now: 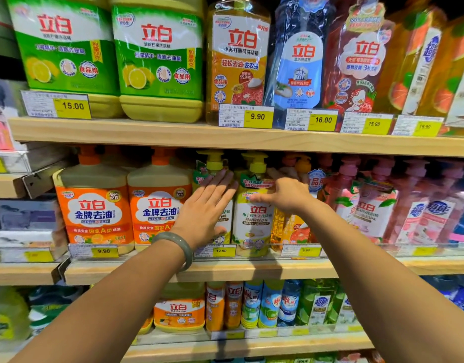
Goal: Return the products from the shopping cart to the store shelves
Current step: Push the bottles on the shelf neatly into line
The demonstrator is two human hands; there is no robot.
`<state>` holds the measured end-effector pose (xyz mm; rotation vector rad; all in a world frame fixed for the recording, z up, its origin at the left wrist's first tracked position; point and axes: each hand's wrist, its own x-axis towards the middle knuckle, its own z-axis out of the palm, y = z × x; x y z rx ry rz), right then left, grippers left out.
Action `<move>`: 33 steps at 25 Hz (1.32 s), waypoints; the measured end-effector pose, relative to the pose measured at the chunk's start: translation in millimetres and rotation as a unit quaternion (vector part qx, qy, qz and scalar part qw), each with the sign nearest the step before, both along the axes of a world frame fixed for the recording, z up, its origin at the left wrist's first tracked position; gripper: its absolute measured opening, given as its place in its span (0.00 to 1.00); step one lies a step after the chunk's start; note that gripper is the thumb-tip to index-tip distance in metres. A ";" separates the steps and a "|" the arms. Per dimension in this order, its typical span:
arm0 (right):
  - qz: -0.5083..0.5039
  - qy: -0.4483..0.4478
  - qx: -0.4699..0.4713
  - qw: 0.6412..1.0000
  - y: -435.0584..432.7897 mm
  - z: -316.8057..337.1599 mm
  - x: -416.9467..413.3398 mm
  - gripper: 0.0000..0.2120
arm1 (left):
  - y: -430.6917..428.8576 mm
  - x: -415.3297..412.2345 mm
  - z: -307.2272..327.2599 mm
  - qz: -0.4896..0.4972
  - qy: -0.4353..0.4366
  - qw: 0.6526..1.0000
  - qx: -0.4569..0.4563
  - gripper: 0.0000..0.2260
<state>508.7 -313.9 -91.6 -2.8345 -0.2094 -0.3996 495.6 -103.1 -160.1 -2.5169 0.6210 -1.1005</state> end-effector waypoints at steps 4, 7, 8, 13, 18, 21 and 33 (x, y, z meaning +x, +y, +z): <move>-0.012 -0.006 -0.108 0.994 -0.1 4.4 -2.1 0.43 | -5.8 -3.2 -7.4 0.027 0.006 1.000 0.011 0.49; -0.052 -0.070 -0.118 0.989 5.8 -6.7 -10.5 0.41 | -9.5 -7.4 -14.6 0.004 0.007 1.000 0.029 0.47; -0.069 -0.099 -0.098 0.988 6.8 -13.0 -14.6 0.40 | -11.9 -9.4 -17.3 -0.007 0.004 0.999 0.030 0.45; -0.073 -0.246 -0.054 0.965 -9.7 -53.3 -33.8 0.31 | -38.2 -15.2 -28.4 -0.114 0.010 0.993 0.037 0.35; -0.100 -0.221 -0.049 0.969 -53.1 -80.1 -57.7 0.23 | -77.2 -16.0 -34.0 -0.176 0.031 0.983 0.050 0.33; -0.160 -0.146 -0.007 0.976 -76.6 -89.5 -69.7 0.23 | -91.8 -13.7 -32.2 -0.192 0.046 0.979 0.057 0.34; -0.243 -0.063 0.164 0.954 -119.0 -89.7 -68.8 0.31 | -136.1 -2.3 -28.6 -0.220 0.031 0.971 0.089 0.31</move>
